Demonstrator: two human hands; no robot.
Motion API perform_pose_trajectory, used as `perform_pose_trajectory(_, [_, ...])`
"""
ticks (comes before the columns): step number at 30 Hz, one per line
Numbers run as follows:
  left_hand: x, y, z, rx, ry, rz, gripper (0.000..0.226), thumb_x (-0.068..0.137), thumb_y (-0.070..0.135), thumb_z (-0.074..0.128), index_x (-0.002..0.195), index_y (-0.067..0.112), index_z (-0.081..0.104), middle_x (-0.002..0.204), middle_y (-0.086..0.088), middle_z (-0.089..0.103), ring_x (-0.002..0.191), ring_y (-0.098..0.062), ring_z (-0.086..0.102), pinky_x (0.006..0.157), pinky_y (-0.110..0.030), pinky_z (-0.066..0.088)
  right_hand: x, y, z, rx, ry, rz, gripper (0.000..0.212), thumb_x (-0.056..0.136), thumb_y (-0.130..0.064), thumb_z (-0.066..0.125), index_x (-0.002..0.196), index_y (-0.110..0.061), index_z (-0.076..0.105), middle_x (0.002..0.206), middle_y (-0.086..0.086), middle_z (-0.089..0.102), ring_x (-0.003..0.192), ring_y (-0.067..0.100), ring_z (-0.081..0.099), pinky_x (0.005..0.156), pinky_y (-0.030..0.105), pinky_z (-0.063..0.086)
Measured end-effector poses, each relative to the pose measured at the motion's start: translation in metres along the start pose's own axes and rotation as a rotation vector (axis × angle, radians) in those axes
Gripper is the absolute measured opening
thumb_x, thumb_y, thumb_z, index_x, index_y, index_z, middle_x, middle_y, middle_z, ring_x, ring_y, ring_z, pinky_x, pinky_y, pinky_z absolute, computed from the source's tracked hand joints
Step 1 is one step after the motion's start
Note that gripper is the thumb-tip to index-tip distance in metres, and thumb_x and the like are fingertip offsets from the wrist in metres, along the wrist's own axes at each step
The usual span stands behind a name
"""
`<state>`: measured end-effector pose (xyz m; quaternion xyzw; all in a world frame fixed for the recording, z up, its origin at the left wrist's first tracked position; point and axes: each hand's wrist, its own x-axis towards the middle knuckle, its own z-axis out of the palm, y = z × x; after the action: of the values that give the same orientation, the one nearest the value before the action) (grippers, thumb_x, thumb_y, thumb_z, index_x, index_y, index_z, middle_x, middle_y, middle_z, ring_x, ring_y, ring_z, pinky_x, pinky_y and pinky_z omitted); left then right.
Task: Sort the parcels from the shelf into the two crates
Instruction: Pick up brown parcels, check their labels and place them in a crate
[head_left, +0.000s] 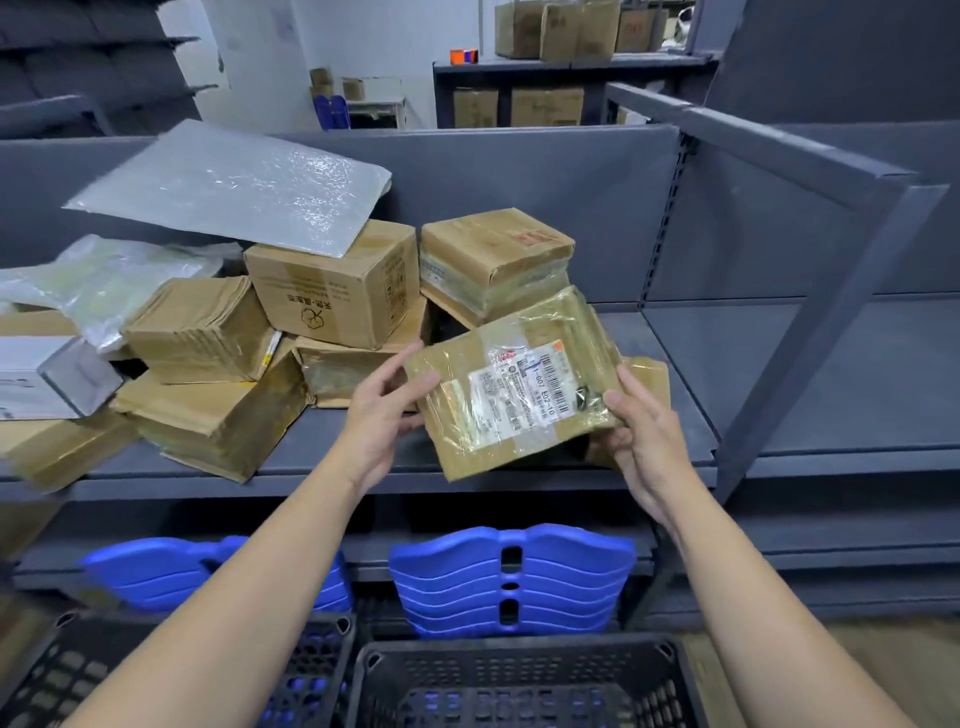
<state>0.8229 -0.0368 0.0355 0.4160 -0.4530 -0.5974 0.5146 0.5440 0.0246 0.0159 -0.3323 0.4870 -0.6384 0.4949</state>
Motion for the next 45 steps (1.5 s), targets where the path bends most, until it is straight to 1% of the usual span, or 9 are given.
perform_pose_trajectory(5, [-0.017, -0.002, -0.005, -0.041, -0.058, -0.057, 0.059, 0.085, 0.025, 0.078, 0.140, 0.028, 0.059, 0.116, -0.001, 0.072, 0.091, -0.015, 0.067, 0.074, -0.037, 0.051, -0.005, 0.005, -0.002, 0.068, -0.074, 0.104, 0.048, 0.100, -0.017, 0.061, 0.148, -0.015, 0.054, 0.115, 0.006, 0.069, 0.051, 0.006, 0.057, 0.053, 0.025, 0.054])
perform_pose_trajectory(8, [-0.029, -0.003, -0.013, 0.017, -0.093, -0.081, 0.060, 0.077, 0.034, 0.077, 0.134, 0.032, 0.059, 0.112, 0.003, 0.074, 0.093, -0.013, 0.070, 0.074, -0.039, 0.056, -0.009, -0.003, 0.007, 0.131, -0.040, 0.075, 0.022, 0.098, -0.027, 0.064, 0.117, -0.017, 0.069, 0.086, 0.001, 0.072, 0.060, 0.009, 0.062, 0.058, 0.026, 0.052])
perform_pose_trajectory(13, [-0.056, -0.018, -0.012, -0.037, -0.161, -0.204, 0.067, 0.078, 0.028, 0.077, 0.140, 0.022, 0.052, 0.129, -0.011, 0.072, 0.106, -0.026, 0.073, 0.085, -0.052, 0.061, -0.014, -0.008, 0.025, -0.004, -0.111, 0.007, 0.037, 0.101, -0.038, 0.062, 0.137, -0.036, 0.061, 0.128, -0.007, 0.073, 0.120, 0.020, 0.065, 0.103, 0.043, 0.051])
perform_pose_trajectory(17, [-0.093, -0.039, -0.011, 0.078, -0.281, -0.223, 0.089, 0.072, 0.030, 0.084, 0.151, 0.024, 0.043, 0.137, -0.012, 0.068, 0.122, -0.033, 0.067, 0.097, -0.048, 0.058, -0.020, -0.012, 0.033, -0.048, -0.192, -0.016, 0.058, 0.094, -0.057, 0.065, 0.149, -0.050, 0.047, 0.145, -0.013, 0.062, 0.137, 0.021, 0.056, 0.115, 0.061, 0.040])
perform_pose_trajectory(25, [-0.145, -0.059, -0.017, 0.263, -0.234, -0.065, 0.115, 0.055, 0.068, 0.092, 0.148, 0.019, 0.045, 0.136, -0.001, 0.069, 0.127, -0.019, 0.064, 0.103, -0.032, 0.053, -0.043, -0.021, 0.058, -0.139, -0.302, -0.070, 0.067, 0.093, -0.044, 0.065, 0.155, -0.042, 0.041, 0.148, -0.001, 0.061, 0.131, 0.022, 0.063, 0.114, 0.058, 0.044])
perform_pose_trajectory(32, [-0.163, -0.041, -0.031, 0.386, -0.237, 0.016, 0.088, 0.068, 0.050, 0.083, 0.143, 0.025, 0.044, 0.129, 0.020, 0.070, 0.121, -0.002, 0.065, 0.095, -0.014, 0.049, -0.067, -0.022, 0.073, -0.158, -0.312, -0.071, 0.076, 0.084, -0.057, 0.067, 0.154, -0.045, 0.040, 0.146, -0.001, 0.062, 0.133, 0.023, 0.061, 0.116, 0.061, 0.040])
perform_pose_trajectory(36, [-0.181, -0.031, -0.043, 0.435, -0.245, 0.011, 0.099, 0.069, 0.066, 0.084, 0.149, 0.029, 0.039, 0.139, 0.019, 0.064, 0.129, -0.003, 0.060, 0.104, -0.018, 0.047, -0.084, -0.024, 0.081, -0.192, -0.337, -0.080, 0.075, 0.088, -0.056, 0.061, 0.158, -0.044, 0.034, 0.141, -0.003, 0.066, 0.129, 0.025, 0.064, 0.113, 0.068, 0.039])
perform_pose_trajectory(40, [-0.206, -0.023, -0.063, 0.483, -0.356, -0.005, 0.079, 0.092, 0.049, 0.074, 0.153, 0.035, 0.027, 0.133, 0.043, 0.055, 0.127, 0.016, 0.051, 0.097, -0.002, 0.039, -0.106, -0.019, 0.081, -0.210, -0.384, -0.074, 0.082, 0.086, -0.058, 0.064, 0.160, -0.043, 0.031, 0.145, -0.003, 0.063, 0.131, 0.024, 0.062, 0.112, 0.062, 0.045])
perform_pose_trajectory(45, [-0.232, -0.018, -0.084, 0.514, -0.388, -0.009, 0.098, 0.080, 0.073, 0.070, 0.158, 0.034, 0.023, 0.143, 0.036, 0.052, 0.136, 0.009, 0.048, 0.104, -0.006, 0.037, -0.127, -0.005, 0.085, -0.170, -0.379, -0.068, 0.081, 0.088, -0.056, 0.065, 0.160, -0.034, 0.034, 0.149, 0.000, 0.060, 0.133, 0.026, 0.060, 0.108, 0.060, 0.049])
